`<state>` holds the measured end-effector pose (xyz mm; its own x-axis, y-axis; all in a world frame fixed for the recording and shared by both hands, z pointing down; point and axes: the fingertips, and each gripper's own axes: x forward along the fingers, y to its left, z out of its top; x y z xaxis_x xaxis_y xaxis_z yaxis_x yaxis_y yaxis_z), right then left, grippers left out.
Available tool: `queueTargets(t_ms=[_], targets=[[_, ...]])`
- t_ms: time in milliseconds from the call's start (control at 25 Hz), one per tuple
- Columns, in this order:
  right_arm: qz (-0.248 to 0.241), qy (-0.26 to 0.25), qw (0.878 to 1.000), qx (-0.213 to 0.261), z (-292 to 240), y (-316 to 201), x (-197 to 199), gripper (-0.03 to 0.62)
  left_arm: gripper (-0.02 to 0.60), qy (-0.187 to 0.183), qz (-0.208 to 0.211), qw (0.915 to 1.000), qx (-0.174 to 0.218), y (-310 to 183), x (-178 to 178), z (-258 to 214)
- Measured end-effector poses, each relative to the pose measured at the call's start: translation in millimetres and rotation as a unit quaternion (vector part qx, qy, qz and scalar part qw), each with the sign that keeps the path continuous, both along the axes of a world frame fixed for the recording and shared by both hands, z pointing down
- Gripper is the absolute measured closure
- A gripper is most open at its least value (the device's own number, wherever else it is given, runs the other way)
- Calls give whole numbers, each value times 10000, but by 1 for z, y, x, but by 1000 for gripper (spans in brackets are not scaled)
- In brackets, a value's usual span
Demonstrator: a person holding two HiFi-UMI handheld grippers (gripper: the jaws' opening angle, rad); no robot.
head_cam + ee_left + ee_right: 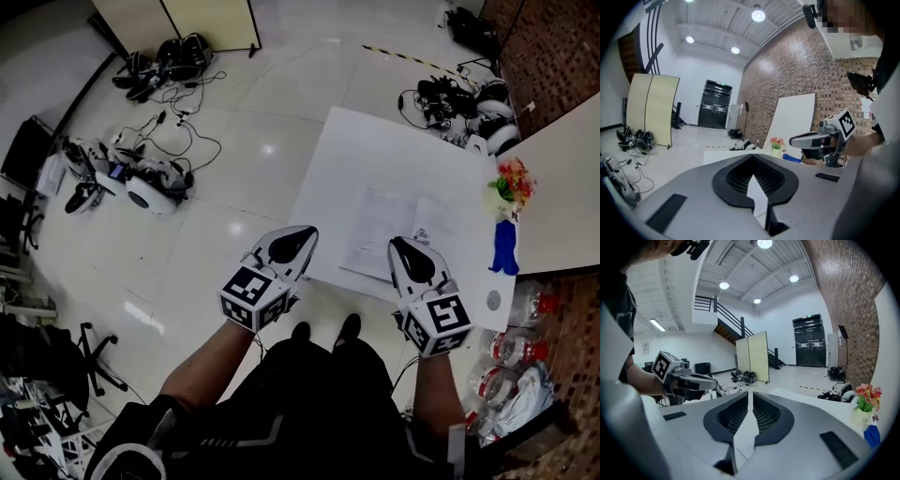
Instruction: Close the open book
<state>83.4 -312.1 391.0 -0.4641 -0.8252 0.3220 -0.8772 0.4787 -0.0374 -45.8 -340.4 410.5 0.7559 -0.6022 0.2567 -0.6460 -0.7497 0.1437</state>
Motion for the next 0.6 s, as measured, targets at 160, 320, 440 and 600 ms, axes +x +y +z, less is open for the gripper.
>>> queueTargets(t_ms=[160, 320, 440, 600], targets=[[-474, 287, 9980, -292, 37, -9, -3, 589, 580, -327, -315, 9984, -343, -8, 6, 37], [-995, 583, 9905, -745, 87, -12, -16, 533, 580, -759, -424, 9934, -742, -16, 14, 82], [-1329, 924, 9802, -1141, 127, -8, -37, 525, 581, -823, -446, 9878, -1245, -15, 8, 117], [-1591, 1681, 9616, -1473, 178, -9, -51, 525, 580, -1071, -374, 9791, -1689, -12, 1, 163]])
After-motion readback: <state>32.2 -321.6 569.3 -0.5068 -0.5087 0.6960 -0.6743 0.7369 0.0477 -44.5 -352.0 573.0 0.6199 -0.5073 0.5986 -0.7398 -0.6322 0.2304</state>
